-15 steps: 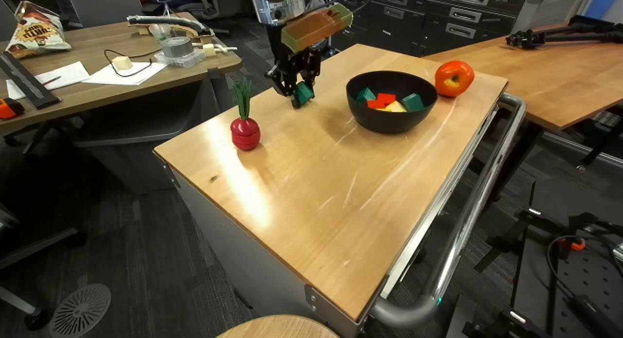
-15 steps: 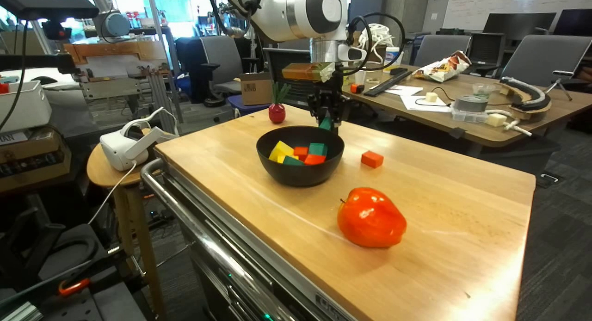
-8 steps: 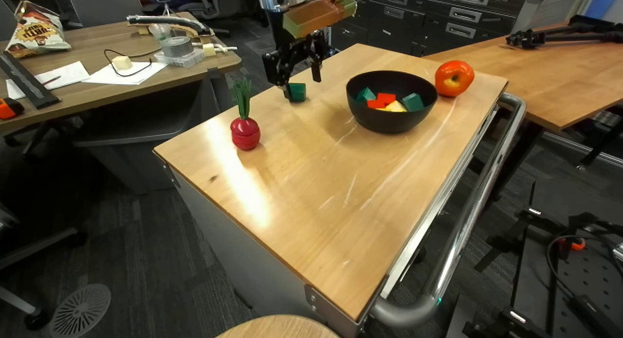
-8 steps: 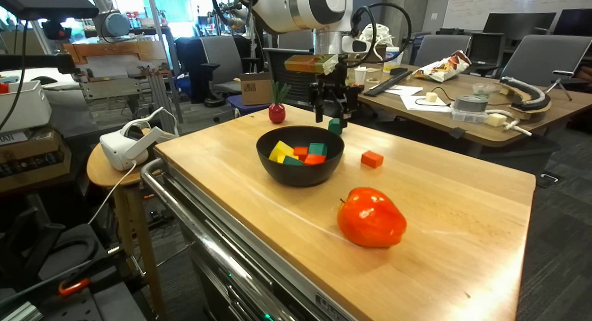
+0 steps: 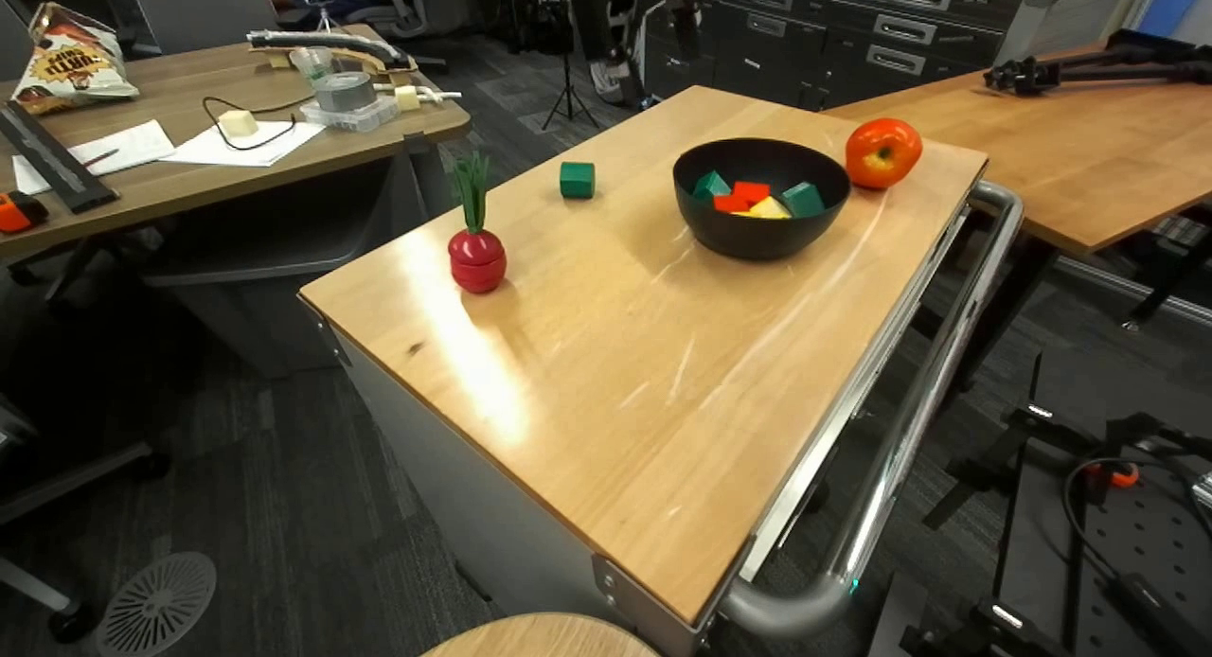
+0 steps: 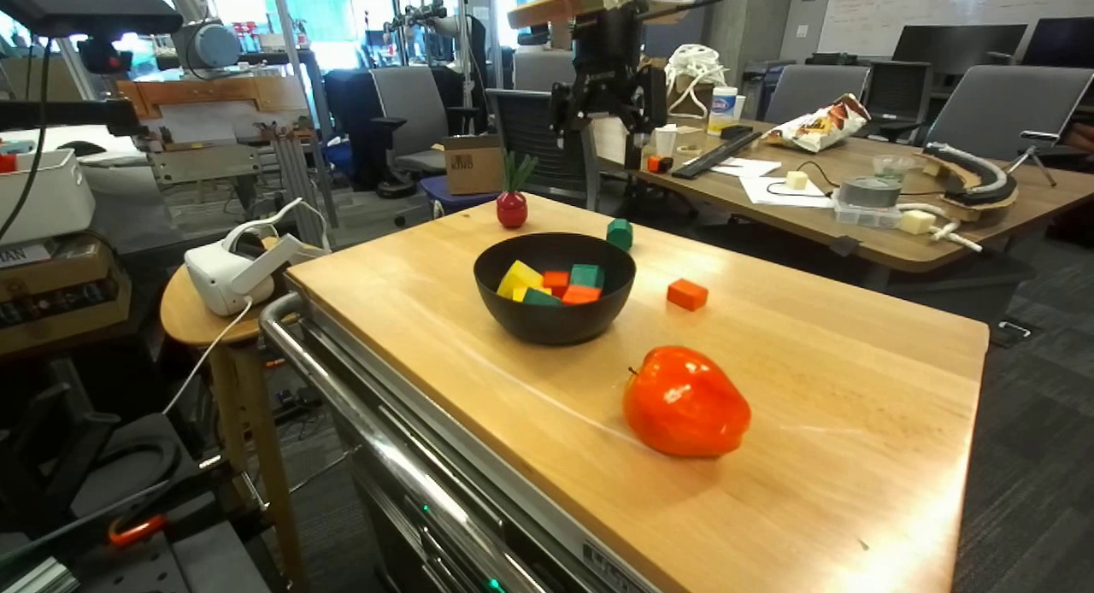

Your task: Remove the contents of the black bowl one by one and place them on the table, then move the apple forward

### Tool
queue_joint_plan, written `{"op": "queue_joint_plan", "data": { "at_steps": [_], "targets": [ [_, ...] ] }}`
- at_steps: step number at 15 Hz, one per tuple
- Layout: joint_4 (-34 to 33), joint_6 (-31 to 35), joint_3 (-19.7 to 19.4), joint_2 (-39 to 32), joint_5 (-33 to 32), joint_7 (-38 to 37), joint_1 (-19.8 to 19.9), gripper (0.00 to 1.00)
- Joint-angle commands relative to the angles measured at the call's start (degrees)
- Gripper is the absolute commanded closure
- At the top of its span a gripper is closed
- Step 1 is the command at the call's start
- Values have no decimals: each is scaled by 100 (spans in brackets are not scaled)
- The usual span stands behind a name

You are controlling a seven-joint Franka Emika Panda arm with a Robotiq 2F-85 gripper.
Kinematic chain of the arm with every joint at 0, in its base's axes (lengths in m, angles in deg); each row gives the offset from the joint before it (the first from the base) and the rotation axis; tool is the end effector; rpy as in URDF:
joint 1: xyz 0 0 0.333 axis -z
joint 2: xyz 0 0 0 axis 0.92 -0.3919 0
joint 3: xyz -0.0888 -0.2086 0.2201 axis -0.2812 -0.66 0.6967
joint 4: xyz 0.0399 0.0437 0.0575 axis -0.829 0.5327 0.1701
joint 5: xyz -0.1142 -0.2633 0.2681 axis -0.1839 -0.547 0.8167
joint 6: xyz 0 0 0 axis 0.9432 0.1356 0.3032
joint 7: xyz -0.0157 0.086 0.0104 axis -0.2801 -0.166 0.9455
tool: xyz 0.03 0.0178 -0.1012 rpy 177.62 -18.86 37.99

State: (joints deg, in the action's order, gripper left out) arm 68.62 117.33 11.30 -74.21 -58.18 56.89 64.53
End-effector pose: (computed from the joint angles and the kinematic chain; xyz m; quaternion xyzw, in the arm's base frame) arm 0.6723 -0.0119 0.4079 0.9877 -0.0253 -0.1217 0.0954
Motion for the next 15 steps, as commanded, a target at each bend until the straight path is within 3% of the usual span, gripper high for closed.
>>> {"op": "queue_joint_plan", "data": {
  "at_steps": [1, 3, 5, 9, 11, 15],
  "targets": [
    [43, -55, 30, 86, -18, 45, 38, 0],
    [137, -58, 33, 136, -28, 81, 45, 0],
    [171, -23, -69, 153, 91, -827, -41, 0],
    [1317, 811, -84, 1212, 69, -1700, -54, 0],
    [1824, 1372, -101, 1724, -85, -1835, -29, 0],
    [2909, 2404, -152, 2694, -1066, -1390, 91, 0]
  ]
}}
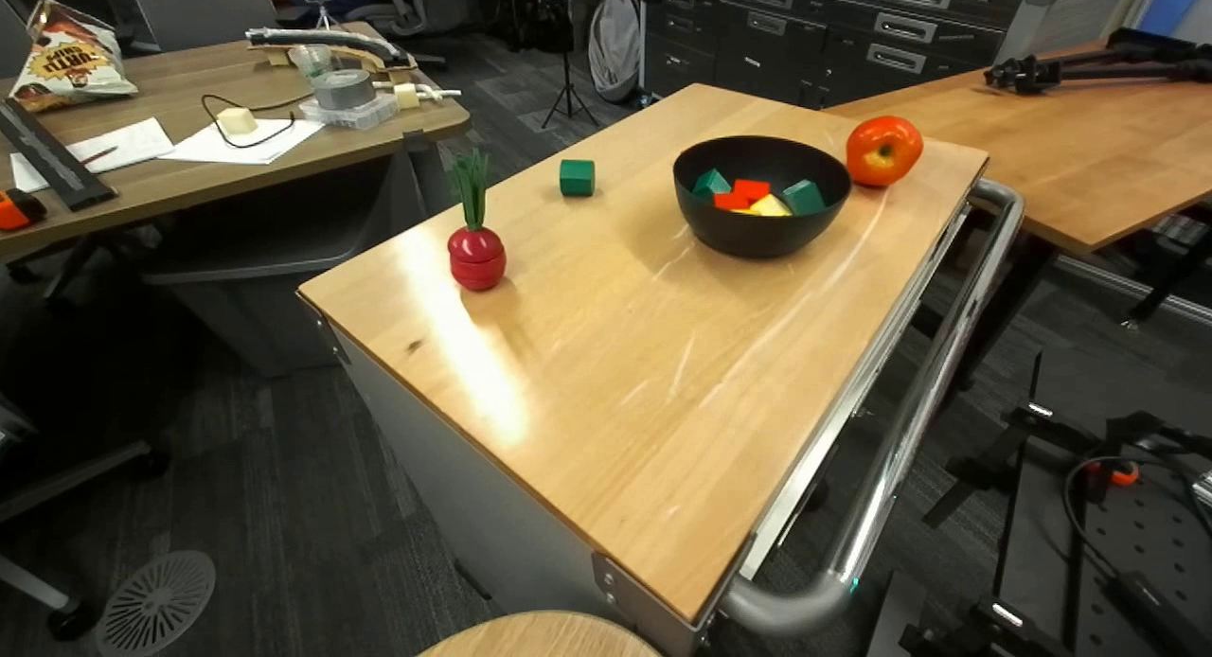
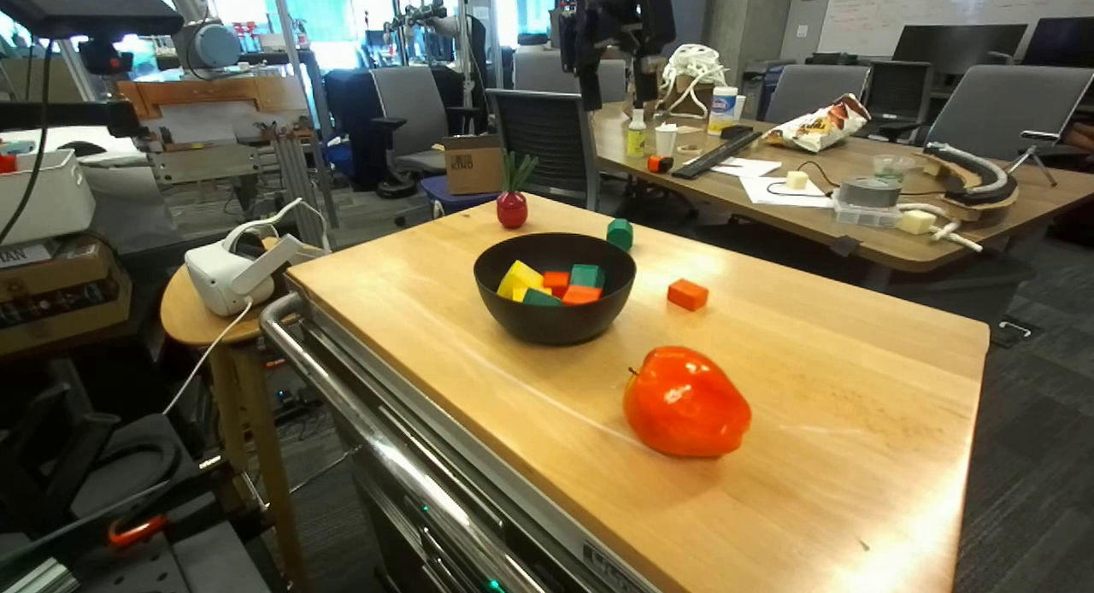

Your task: Remove the contents of the black bowl one by one and place them on the table, then move the apple forward

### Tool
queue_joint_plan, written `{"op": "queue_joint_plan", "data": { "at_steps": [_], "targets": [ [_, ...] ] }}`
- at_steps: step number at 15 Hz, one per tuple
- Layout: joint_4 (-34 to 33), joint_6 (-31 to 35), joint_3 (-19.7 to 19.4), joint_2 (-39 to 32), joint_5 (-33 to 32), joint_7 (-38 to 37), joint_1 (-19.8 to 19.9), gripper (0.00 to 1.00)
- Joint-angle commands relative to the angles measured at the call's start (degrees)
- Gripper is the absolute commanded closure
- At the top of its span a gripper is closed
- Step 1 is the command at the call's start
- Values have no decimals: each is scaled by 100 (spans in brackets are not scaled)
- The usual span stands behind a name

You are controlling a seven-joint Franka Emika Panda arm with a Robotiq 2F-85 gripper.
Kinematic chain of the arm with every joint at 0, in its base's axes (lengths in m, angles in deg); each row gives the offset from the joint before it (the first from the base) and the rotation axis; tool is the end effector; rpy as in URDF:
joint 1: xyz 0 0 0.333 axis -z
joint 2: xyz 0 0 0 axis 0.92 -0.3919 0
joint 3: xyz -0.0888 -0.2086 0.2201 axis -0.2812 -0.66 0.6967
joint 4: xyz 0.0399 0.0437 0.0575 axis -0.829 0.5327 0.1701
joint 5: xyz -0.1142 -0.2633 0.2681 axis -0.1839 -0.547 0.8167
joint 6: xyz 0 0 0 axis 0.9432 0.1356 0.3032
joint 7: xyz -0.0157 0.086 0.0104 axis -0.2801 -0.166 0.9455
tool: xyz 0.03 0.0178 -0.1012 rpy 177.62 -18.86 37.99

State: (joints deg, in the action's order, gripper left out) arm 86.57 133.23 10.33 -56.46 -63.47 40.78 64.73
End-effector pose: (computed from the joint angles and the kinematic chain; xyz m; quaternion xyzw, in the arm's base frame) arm 0.6204 -0.0288 0.4844 0.9807 -0.1493 0.0318 0.1223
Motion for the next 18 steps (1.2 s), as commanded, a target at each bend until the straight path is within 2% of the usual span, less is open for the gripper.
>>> {"op": "queue_joint_plan", "data": {
  "at_steps": [1, 2, 3, 6, 11, 12, 18],
  "targets": [
    [1414, 1140, -77, 1131, -716, 365, 152, 0],
    [1732, 1591, -111, 1328, -787, 505, 260, 0],
    [910, 860, -3, 731, -572, 234, 183, 0],
    [1503, 1355, -40, 1126, -667, 436, 340, 0],
    [1707, 1496, 13, 1203, -619, 678, 311, 0],
    [1736, 1319, 27, 1230, -446, 905, 305, 0],
    [2181, 1293, 17, 1354, -207, 1909, 354, 0]
  ]
}}
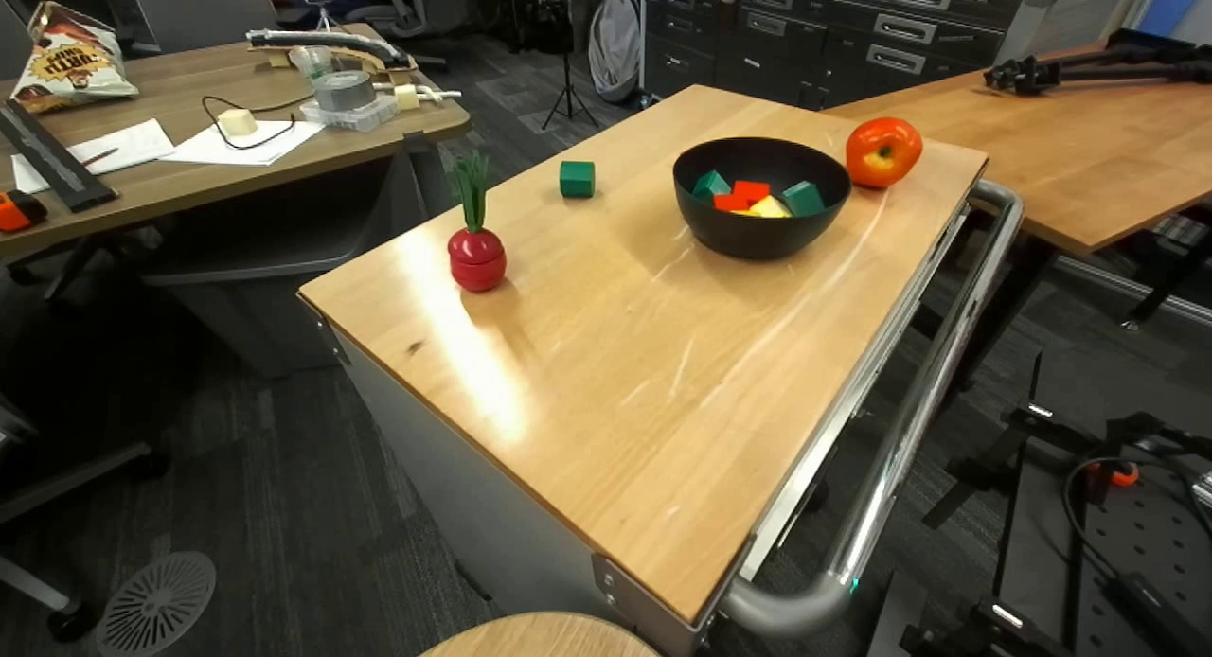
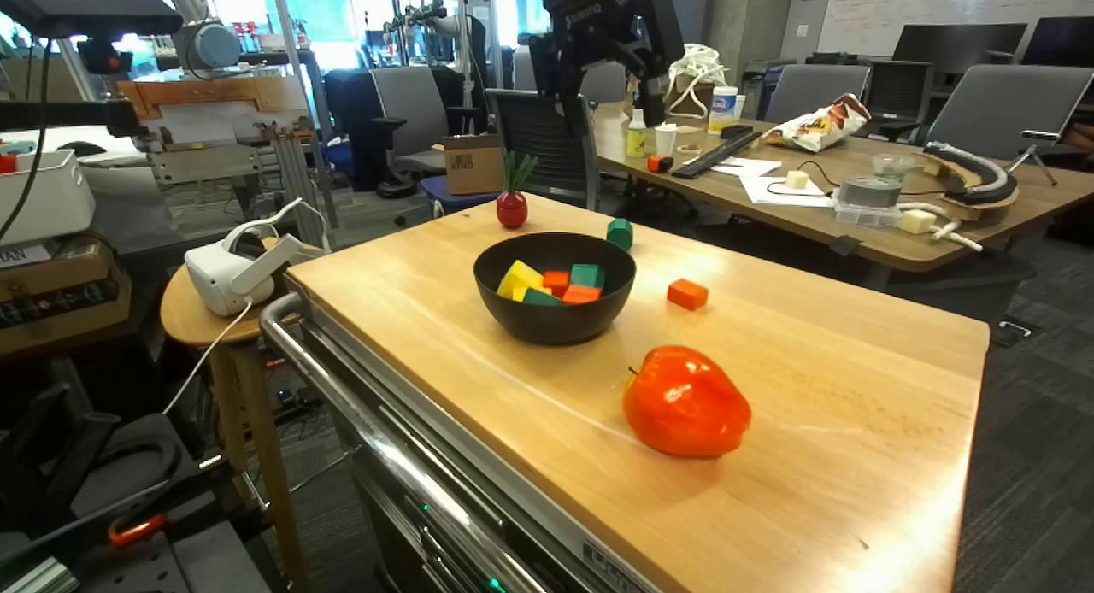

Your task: Remove the contents of the black bowl one by one and place them on the table, then move the apple forward

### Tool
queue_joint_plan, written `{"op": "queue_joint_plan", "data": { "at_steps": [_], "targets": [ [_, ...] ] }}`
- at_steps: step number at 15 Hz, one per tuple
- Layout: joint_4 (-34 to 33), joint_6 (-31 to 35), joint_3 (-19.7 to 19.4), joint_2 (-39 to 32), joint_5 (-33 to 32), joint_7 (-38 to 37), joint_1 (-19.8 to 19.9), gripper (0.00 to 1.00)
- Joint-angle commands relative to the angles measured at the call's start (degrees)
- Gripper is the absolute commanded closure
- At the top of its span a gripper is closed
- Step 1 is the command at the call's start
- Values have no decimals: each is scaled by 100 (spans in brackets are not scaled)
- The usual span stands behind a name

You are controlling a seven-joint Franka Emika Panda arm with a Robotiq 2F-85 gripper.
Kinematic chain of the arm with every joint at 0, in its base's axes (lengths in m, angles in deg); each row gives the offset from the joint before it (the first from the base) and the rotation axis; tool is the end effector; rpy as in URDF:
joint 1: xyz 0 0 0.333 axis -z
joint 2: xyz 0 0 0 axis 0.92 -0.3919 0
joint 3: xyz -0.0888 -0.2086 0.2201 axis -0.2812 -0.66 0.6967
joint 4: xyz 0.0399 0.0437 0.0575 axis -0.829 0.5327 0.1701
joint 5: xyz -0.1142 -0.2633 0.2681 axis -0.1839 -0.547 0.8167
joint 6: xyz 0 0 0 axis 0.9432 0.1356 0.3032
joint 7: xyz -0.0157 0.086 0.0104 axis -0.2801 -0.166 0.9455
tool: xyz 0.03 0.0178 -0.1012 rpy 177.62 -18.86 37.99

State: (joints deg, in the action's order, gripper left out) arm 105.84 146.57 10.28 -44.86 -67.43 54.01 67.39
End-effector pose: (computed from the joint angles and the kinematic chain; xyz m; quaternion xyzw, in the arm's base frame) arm 0.5576 -0.0518 0.4634 0.9881 -0.0209 0.0637 0.1383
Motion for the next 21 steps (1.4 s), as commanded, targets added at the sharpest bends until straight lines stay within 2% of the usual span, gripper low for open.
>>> {"op": "queue_joint_plan", "data": {
  "at_steps": [1, 6, 7, 8, 9, 12, 21],
  "targets": [
    [358, 53, 5, 202, 289, 836, 106, 0],
    [960, 1069, -83, 124, 1147, 2193, 214, 0],
    [1042, 1266, -98, 87, 1200, 2210, 243, 0],
    [1116, 1540, -123, 67, 993, 1945, 292, 0],
    [893, 1076, -60, -21, 985, 1913, 240, 0],
    [1031, 1363, -102, -35, 984, 1912, 299, 0],
    [1062, 1263, 118, -598, 1112, 1969, 197, 0]
  ]
}}
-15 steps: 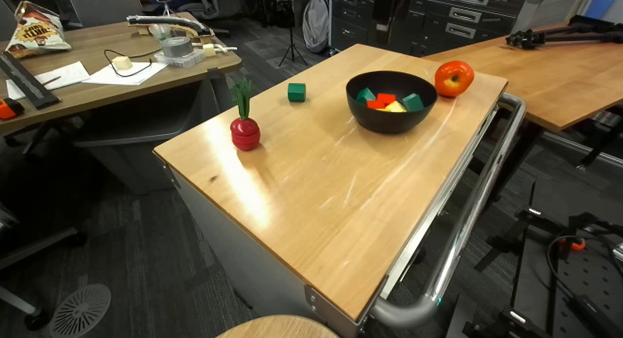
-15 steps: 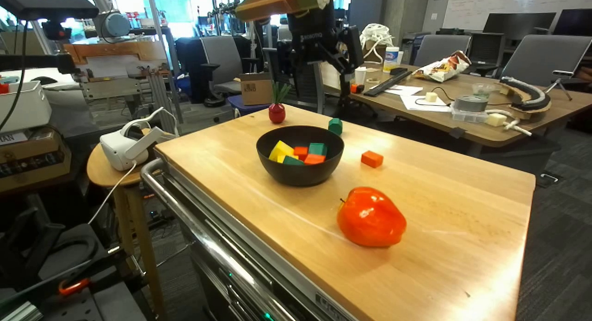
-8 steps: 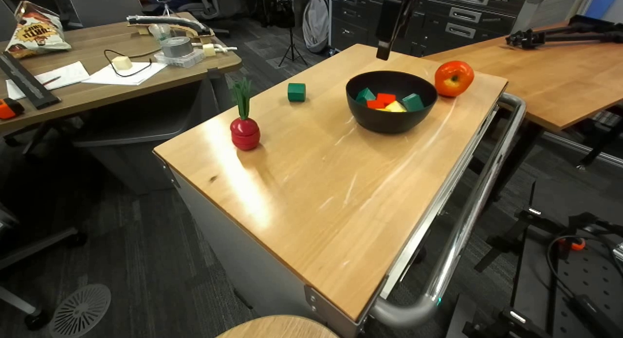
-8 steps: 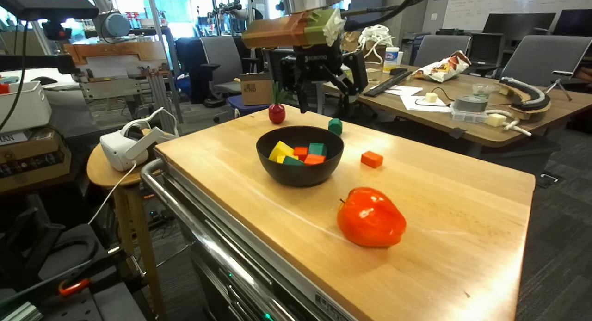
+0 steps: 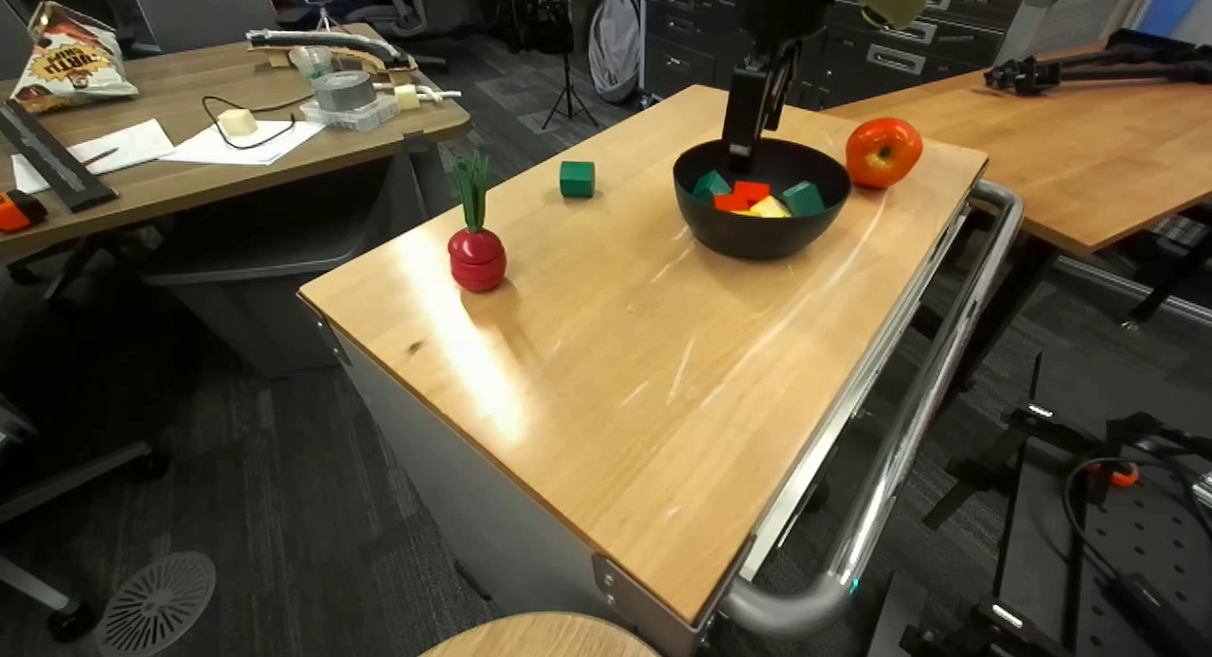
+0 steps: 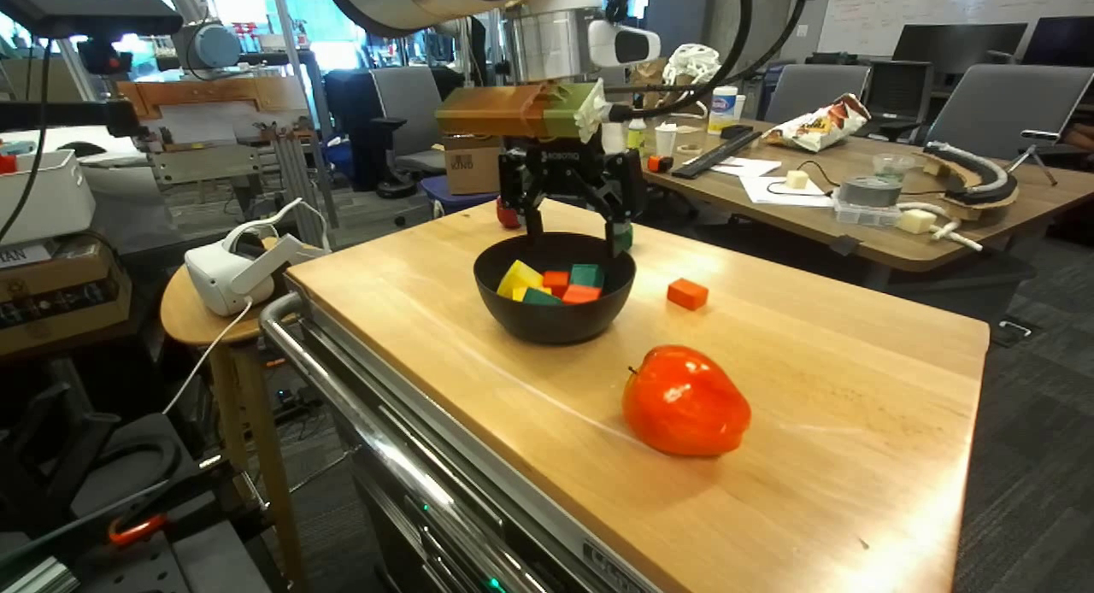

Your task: Remove the contents of the black bowl one by one and place them on the table, then move the apple forward

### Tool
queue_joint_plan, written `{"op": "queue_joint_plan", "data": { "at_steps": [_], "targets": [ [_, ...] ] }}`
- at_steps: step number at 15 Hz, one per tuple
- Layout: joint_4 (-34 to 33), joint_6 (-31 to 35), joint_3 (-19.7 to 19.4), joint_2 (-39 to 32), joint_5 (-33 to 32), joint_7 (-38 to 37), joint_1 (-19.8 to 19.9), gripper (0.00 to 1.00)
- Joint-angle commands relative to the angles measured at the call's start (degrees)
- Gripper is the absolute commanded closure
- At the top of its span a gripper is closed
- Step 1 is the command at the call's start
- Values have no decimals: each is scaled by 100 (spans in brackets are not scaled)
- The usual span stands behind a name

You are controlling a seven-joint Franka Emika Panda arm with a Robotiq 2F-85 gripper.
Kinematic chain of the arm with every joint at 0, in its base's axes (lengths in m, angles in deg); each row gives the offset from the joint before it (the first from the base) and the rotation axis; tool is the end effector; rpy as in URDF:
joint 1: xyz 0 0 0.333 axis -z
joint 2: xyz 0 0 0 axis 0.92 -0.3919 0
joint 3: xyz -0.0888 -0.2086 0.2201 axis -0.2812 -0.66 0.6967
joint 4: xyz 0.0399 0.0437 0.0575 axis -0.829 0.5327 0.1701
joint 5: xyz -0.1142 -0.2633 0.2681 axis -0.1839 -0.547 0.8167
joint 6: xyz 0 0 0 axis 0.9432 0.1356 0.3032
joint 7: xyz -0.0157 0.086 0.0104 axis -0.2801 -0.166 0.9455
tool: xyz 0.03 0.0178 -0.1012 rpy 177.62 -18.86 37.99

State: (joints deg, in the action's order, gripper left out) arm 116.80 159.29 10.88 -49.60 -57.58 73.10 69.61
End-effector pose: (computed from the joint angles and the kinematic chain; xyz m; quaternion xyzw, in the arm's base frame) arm 0.5376 -0.0538 0.3493 0.9924 0.1036 0.0250 0.0612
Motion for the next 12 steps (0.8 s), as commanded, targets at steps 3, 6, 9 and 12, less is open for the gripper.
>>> {"op": "queue_joint_plan", "data": {
  "at_steps": [3, 6, 9, 12],
  "targets": [
    [-25, 129, 84, -301, 191, 58, 3, 0],
    [-64, 178, 58, -502, 160, 6, 31, 0],
    [-89, 172, 38, -631, 145, -68, 51, 0],
    [-141, 124, 33, -766, 153, -134, 61, 0]
  ]
}}
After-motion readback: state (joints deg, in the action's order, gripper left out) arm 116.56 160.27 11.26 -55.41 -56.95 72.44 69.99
